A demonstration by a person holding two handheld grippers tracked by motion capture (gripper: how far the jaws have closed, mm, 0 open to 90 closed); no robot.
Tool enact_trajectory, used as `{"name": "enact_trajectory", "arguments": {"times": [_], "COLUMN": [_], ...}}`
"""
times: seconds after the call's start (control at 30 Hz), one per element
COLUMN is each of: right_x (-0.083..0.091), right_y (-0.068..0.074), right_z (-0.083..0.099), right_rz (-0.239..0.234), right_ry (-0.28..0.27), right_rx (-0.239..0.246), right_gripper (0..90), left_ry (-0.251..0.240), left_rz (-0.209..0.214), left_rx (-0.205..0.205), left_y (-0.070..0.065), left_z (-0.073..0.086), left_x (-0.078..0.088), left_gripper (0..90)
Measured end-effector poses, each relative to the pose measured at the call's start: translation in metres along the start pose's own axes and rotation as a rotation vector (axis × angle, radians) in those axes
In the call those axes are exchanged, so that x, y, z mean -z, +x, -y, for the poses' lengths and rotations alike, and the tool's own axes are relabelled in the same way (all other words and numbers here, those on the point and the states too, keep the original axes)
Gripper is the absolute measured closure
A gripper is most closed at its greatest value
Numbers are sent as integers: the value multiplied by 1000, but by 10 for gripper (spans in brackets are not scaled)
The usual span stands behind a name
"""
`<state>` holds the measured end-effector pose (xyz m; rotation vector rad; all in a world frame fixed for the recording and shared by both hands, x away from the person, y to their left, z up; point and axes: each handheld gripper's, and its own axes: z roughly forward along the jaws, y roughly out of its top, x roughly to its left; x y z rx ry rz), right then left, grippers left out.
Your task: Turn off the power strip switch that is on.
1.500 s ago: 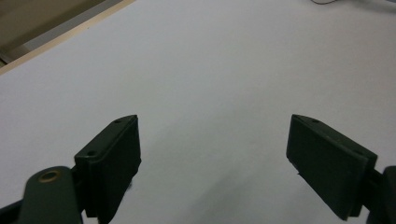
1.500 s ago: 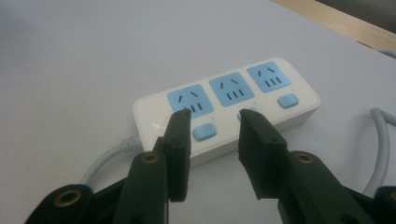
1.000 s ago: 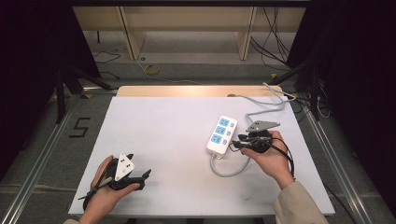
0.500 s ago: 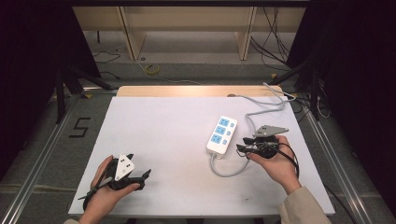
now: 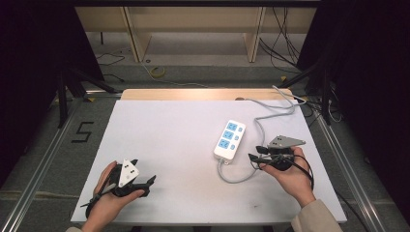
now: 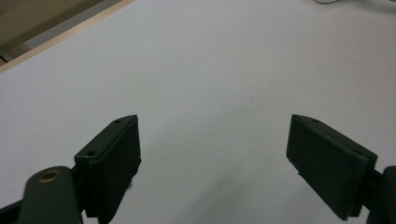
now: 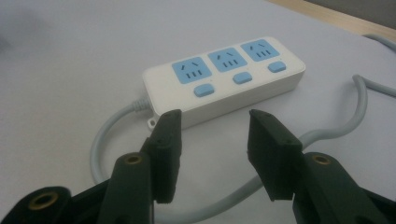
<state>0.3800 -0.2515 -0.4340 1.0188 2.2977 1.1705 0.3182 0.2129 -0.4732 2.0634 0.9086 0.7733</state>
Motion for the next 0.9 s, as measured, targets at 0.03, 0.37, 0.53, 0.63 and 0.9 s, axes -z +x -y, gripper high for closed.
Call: {"name": "enact_trajectory", "arguments": {"times": [0.03, 0.37, 0.53, 0.63, 0.9], "right_x": [1, 11, 12, 13, 14], "right_y": [0, -1, 1, 2, 0], "right_z": [2, 23, 36, 42, 49], "right_rz": [-2, -1, -6, -2, 9], "right_ry": [-6, -55, -75, -86, -122], "right_rx": [-2, -17, -25, -33, -61], "right_gripper": [551, 504, 489, 481, 447], "left_ry": [-1, -1, -5, 0, -4], "left_rz": [0, 0, 1, 2, 3], "left_rx": [1, 0, 3, -4, 3], "left_y": [0, 0, -1, -1, -1], "left_z": [0, 0, 0, 0, -1], "left_x": [0, 0, 0, 0, -1], "left_gripper": [173, 174, 173, 173, 174]}}
